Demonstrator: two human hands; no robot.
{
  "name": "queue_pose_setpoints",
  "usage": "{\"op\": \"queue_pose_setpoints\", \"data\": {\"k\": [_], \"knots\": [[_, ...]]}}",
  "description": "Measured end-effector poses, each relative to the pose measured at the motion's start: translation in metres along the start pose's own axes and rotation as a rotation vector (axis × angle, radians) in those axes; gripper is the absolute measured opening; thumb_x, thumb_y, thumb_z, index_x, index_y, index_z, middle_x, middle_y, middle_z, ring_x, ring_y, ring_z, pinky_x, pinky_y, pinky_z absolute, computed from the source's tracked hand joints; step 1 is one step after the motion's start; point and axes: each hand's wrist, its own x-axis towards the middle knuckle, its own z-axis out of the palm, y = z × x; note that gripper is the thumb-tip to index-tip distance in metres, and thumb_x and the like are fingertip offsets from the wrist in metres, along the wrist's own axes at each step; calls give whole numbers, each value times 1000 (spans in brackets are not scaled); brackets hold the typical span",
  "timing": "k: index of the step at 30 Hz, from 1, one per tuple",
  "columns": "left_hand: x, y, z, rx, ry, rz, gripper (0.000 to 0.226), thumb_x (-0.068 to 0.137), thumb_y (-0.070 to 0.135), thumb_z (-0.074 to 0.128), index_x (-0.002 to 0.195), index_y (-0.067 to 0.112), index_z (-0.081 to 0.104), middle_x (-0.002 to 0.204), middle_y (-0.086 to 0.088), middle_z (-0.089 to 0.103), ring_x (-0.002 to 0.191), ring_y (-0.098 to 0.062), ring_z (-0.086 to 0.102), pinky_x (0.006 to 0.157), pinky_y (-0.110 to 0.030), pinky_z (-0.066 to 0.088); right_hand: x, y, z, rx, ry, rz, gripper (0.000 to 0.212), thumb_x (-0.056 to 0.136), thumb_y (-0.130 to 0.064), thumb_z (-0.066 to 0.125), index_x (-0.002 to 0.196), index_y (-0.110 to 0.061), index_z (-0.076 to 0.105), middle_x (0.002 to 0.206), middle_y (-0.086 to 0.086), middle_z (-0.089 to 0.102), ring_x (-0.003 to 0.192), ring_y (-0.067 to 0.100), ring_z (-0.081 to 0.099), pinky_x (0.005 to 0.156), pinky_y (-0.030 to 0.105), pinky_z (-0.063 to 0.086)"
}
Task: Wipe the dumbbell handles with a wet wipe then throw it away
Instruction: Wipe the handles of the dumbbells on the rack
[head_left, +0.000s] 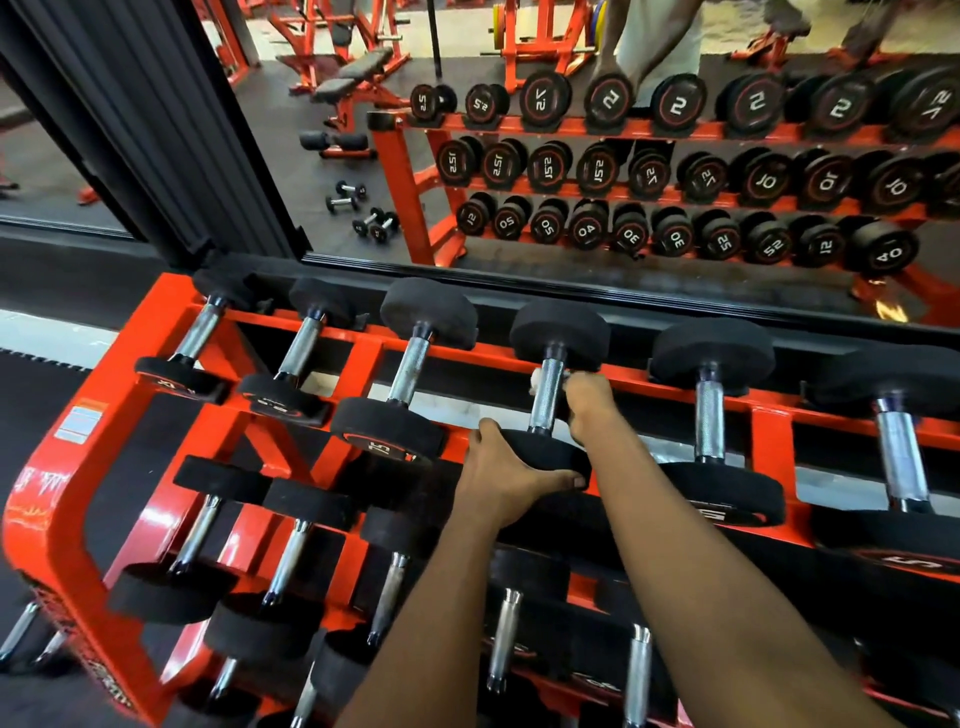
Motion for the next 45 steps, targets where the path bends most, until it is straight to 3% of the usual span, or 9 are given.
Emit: {"op": "queue_pose_setpoints", "data": {"k": [5,12,18,23,28,31,34,38,45], "knots": [[2,-4,2,10,5,-11,101,42,68,90,114,20,40,117,2,47,110,-20,51,93,-42,53,-5,-1,-3,-95,-108,-5,18,67,-10,66,80,1,70,84,22,72,77,36,71,80,41,60],[3,-3,2,-11,8,-27,106,32,76,80,112,18,41,114,1,46,110,-22,53,92,-42,52,22,-14,7,-77,288,-77,11,87,-11,67,93,-1,66,97,14,66,87,28,63,82,36,54],[2,-4,4,0,12,-5,102,41,67,91,115,18,40,117,0,46,112,-21,50,95,-42,51,8,5,-11,-267,210,-169,31,89,-1,59,61,-14,52,63,1,51,66,21,47,61,28,38],[3,-2,3,2,0,-12,101,44,66,92,115,18,40,118,1,46,112,-20,51,94,-39,51,17,1,8,175,-40,-35,19,89,3,51,95,2,69,84,14,72,74,31,71,71,37,61],[4,-6,3,8,13,-10,103,38,70,91,114,20,41,118,2,48,113,-20,52,95,-42,52,9,29,-22,-68,-326,-3,36,92,8,33,104,7,67,101,18,73,93,27,71,91,39,55],[6,-5,4,5,-2,-16,106,38,70,90,117,19,41,119,2,47,114,-21,52,95,-43,52,15,26,-25,-242,-253,-97,36,85,13,36,104,12,67,101,24,72,95,34,70,89,42,56],[6,-4,4,19,-4,-22,106,39,72,89,116,19,40,120,1,47,114,-22,51,95,-43,52,18,9,-9,-33,-116,-112,29,86,9,40,92,12,69,82,20,71,76,29,70,77,37,61],[5,-5,4,20,-1,-34,107,37,73,89,116,20,40,121,1,48,115,-22,52,95,-44,52,1,10,-6,50,-266,-56,32,92,5,34,101,10,65,86,18,69,77,26,68,81,40,60],[6,-6,5,4,-10,-37,106,36,73,88,115,21,40,121,2,47,115,-22,53,95,-45,53,20,16,-30,-504,-231,-125,30,86,11,38,100,15,65,88,25,70,76,22,64,79,36,51]]}}
